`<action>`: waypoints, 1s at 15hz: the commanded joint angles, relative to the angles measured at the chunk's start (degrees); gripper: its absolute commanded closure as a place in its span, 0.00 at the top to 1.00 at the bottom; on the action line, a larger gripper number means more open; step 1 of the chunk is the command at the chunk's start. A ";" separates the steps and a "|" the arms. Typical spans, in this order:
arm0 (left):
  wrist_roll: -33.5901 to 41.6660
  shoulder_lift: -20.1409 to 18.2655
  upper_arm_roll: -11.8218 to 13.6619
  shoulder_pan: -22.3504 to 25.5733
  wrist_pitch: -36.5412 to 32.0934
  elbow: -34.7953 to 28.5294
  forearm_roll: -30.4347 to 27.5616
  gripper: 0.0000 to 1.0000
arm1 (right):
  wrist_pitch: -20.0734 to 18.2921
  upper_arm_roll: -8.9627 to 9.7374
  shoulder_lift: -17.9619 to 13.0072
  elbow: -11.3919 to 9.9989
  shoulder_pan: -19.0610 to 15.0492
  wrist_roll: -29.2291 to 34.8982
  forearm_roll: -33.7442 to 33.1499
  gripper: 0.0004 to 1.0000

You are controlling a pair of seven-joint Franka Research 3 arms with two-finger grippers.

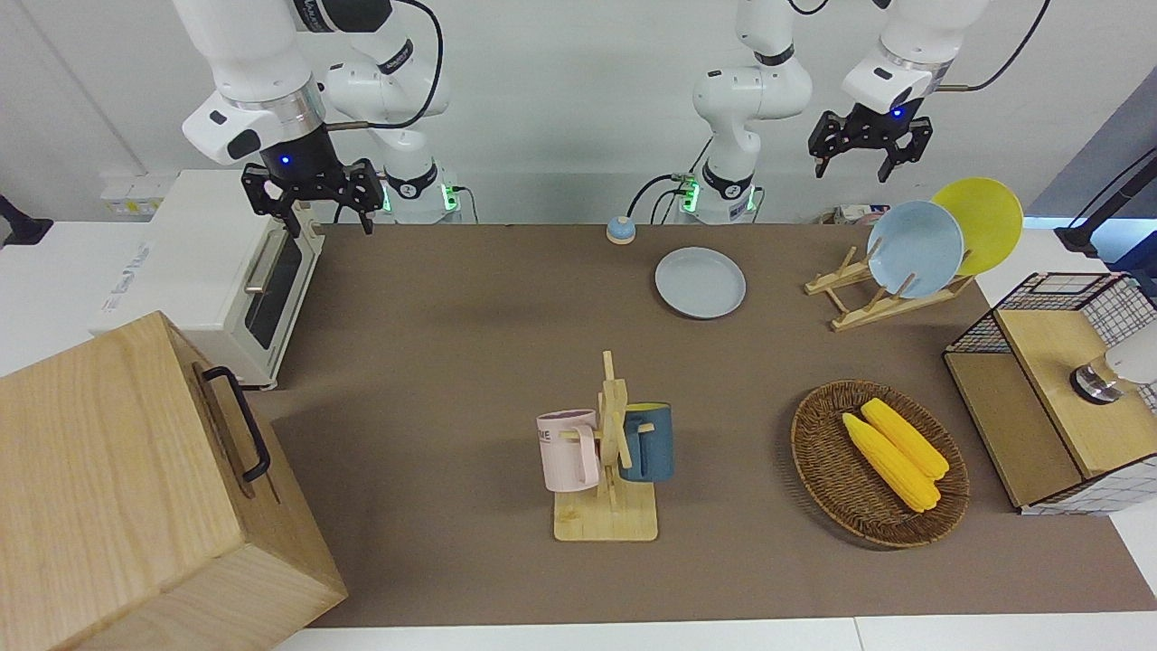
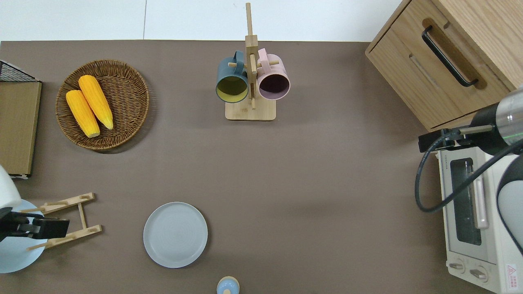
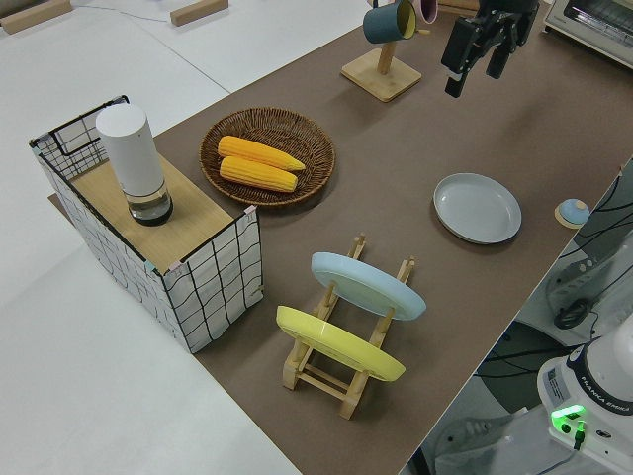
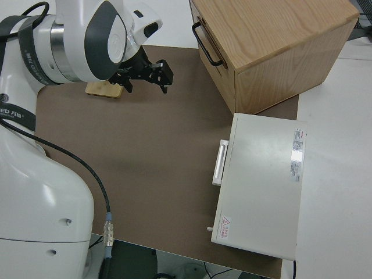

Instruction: Pick gray plate from low plate rack and place it on table with left arm

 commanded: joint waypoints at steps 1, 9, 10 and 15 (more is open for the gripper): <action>-0.96 0.42 -0.36 -0.72 -1.73 1.17 2.53 1.00 | -0.92 1.16 0.54 1.22 -1.27 0.75 -0.17 0.98; -0.61 0.77 0.08 -0.46 5.74 -2.69 -0.98 1.00 | -0.92 1.16 0.54 1.14 -1.27 0.75 -0.17 0.98; -0.70 0.95 0.08 -0.54 6.61 -3.13 -1.33 1.00 | -0.92 1.16 0.54 1.14 -1.27 0.75 -0.17 0.98; 0.18 0.77 0.60 -0.10 7.15 -3.22 -2.65 1.00 | -0.92 1.16 0.54 1.14 -1.18 0.75 -0.17 0.98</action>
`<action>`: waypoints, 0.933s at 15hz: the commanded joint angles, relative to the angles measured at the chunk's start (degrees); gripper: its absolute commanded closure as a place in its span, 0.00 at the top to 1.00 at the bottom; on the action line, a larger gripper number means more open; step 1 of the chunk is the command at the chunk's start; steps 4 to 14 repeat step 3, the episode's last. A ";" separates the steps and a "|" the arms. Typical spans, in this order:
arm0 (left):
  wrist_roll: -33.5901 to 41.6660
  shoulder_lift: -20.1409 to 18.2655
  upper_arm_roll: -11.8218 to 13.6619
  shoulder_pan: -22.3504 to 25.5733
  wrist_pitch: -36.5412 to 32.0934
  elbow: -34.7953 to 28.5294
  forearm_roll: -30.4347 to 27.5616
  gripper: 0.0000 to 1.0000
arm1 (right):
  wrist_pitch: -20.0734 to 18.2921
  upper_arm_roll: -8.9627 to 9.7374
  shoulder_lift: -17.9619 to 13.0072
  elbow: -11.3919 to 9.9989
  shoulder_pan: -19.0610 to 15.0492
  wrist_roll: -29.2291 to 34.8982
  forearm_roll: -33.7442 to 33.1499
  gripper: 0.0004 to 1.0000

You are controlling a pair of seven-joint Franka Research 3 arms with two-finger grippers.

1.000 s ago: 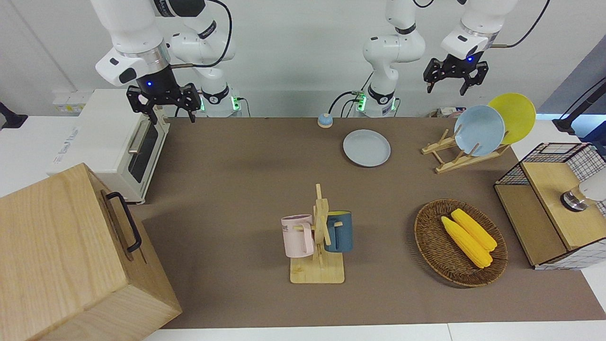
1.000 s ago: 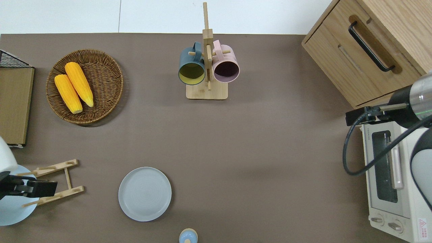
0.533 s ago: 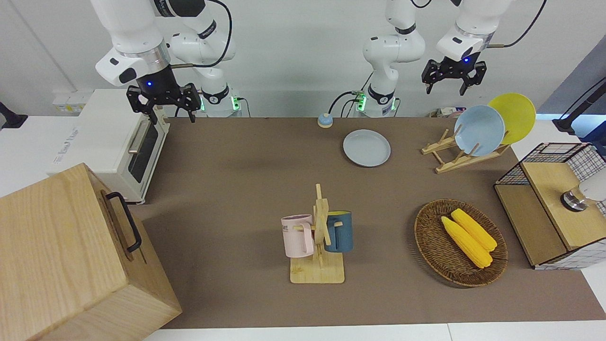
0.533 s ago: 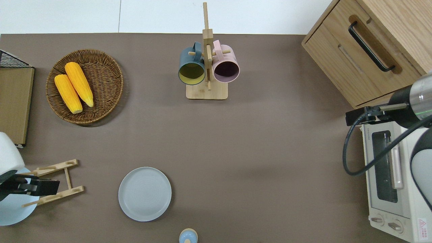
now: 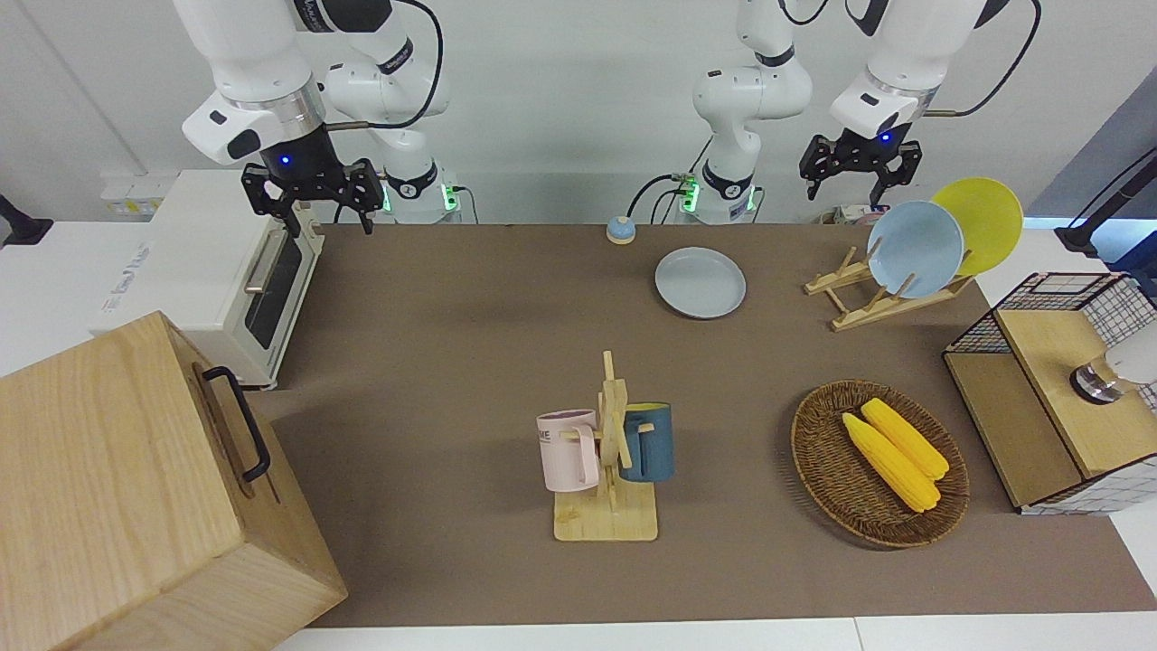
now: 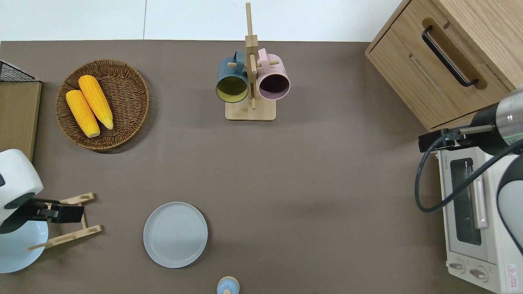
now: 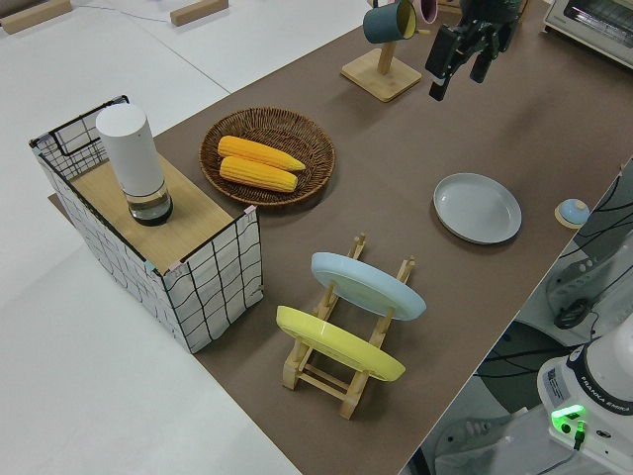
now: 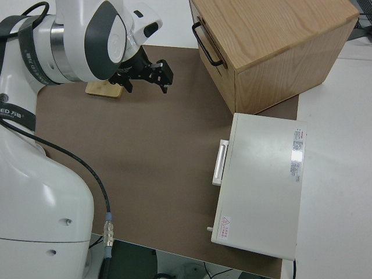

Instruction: Pick gray plate from low plate rack and place it on table with left arm

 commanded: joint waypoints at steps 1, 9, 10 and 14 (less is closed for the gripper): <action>0.69 -1.00 0.99 -0.13 1.08 -0.93 -1.28 1.00 | -0.92 1.16 0.54 1.22 -1.27 0.75 -0.17 0.98; 0.52 -1.00 0.99 -0.04 0.91 -0.93 -1.63 1.00 | -0.92 1.16 0.54 1.22 -1.27 0.75 -0.17 0.98; 0.52 -1.00 0.99 -0.04 0.91 -0.93 -1.63 1.00 | -0.92 1.16 0.54 1.22 -1.27 0.75 -0.17 0.98; 0.52 -1.00 0.99 -0.04 0.91 -0.93 -1.63 1.00 | -0.92 1.16 0.54 1.22 -1.27 0.75 -0.17 0.98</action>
